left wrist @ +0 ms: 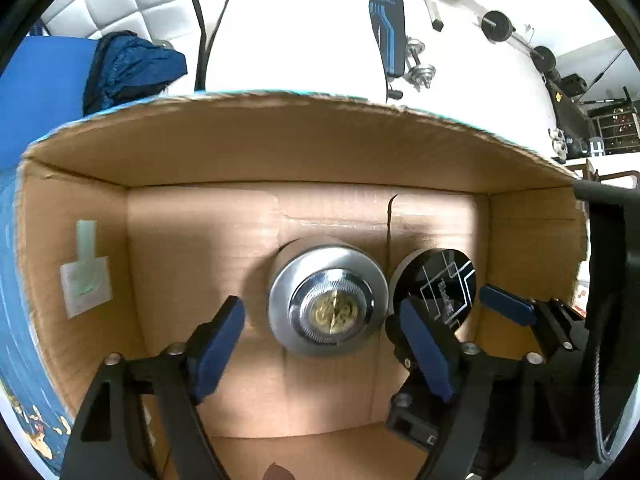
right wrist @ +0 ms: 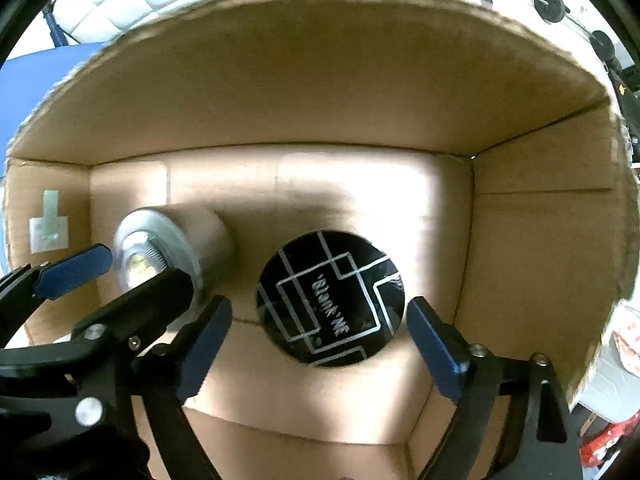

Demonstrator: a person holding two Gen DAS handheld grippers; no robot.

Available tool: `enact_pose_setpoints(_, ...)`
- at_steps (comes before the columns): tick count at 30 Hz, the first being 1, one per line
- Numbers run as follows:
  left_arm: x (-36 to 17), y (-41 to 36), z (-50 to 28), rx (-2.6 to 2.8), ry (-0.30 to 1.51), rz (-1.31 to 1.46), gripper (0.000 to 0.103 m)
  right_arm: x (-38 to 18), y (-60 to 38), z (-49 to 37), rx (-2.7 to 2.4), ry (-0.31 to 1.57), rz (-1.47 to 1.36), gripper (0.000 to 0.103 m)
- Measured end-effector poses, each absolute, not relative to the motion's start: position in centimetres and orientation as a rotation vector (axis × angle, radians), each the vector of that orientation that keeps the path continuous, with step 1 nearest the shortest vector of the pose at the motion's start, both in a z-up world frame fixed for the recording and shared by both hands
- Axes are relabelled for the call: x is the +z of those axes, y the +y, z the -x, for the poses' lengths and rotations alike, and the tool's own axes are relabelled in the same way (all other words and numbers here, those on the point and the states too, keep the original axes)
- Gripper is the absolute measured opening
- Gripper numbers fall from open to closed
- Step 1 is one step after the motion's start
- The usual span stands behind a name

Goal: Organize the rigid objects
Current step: 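Open both grippers to release the tins and lift away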

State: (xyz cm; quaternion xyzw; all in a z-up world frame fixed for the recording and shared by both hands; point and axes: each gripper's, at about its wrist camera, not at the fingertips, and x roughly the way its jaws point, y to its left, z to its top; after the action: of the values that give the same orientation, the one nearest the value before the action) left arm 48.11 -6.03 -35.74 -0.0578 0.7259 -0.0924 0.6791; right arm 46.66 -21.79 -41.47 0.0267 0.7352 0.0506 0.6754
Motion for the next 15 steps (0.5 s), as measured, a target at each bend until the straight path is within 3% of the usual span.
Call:
enact_pose_setpoints(4,-33.9,-5.9,-47.2,-0.176,1.574,0.101,0.097,-39.9,-21.2,-45.0,0.118,1.629,-0.052,0.103)
enact_pose_setpoints(15,-29.8,-1.7,-43.0,-0.133,1.41,0.082,0.102,-33.9,-20.6,-36.7,0.043,1.479,-0.042,0.103)
